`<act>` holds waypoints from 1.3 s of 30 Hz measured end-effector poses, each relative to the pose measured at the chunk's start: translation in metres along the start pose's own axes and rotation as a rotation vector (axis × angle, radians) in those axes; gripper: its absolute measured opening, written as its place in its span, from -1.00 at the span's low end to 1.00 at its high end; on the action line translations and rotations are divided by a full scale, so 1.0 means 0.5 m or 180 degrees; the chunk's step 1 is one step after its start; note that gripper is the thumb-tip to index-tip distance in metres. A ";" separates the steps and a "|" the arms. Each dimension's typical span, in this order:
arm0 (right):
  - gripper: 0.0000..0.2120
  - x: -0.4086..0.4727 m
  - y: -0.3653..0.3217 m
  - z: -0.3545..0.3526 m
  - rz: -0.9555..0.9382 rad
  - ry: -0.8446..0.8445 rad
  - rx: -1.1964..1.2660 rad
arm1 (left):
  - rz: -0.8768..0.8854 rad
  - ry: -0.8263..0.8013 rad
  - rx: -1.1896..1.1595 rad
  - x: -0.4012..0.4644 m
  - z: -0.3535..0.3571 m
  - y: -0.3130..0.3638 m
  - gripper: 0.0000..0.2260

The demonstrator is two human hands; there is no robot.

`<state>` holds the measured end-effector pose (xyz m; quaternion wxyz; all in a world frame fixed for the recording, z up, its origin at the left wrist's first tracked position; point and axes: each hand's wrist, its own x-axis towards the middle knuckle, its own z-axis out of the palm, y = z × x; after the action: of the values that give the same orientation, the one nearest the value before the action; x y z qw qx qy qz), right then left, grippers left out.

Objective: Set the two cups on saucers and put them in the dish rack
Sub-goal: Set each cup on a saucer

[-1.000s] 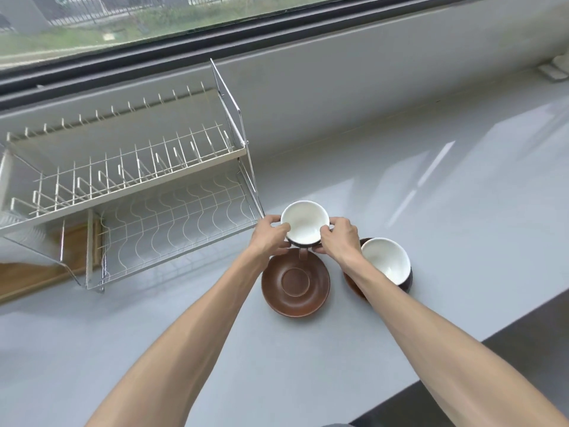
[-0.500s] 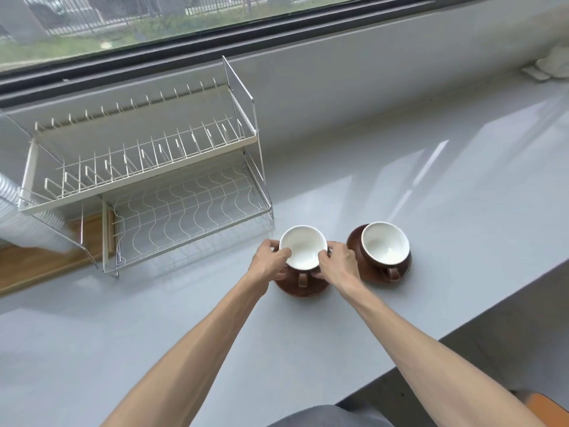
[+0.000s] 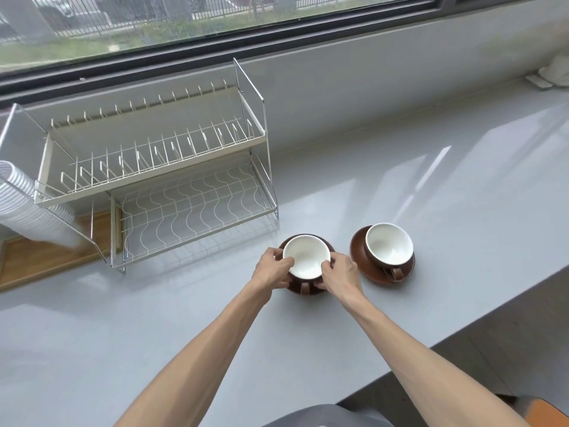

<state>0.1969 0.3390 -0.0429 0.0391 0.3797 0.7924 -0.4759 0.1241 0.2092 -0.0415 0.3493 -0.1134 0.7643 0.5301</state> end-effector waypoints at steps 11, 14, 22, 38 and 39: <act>-0.70 0.013 -0.003 -0.008 0.0038 -0.0071 0.0051 | 0.0031 0.0003 0.0090 -0.008 0.011 0.013 -0.67; -0.70 0.015 -0.001 -0.013 0.0017 -0.0109 0.0022 | 0.0042 -0.0016 0.0094 -0.007 0.010 0.012 -0.65; -0.66 0.020 0.008 -0.027 0.0009 -0.0060 -0.0309 | 0.0055 0.0034 0.0179 -0.003 -0.008 0.012 -0.72; -0.47 0.031 0.029 -0.044 0.0104 -0.0176 -0.0532 | 0.0001 0.0150 -0.0037 0.015 -0.027 -0.008 -0.54; -0.49 0.030 0.028 -0.043 0.0070 -0.0248 -0.0477 | 0.0007 0.0103 -0.0106 0.014 -0.024 -0.009 -0.55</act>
<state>0.2015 0.3681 -0.0479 0.1034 0.3656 0.8194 -0.4291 0.1163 0.1978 -0.0473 0.3343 -0.1269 0.7610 0.5413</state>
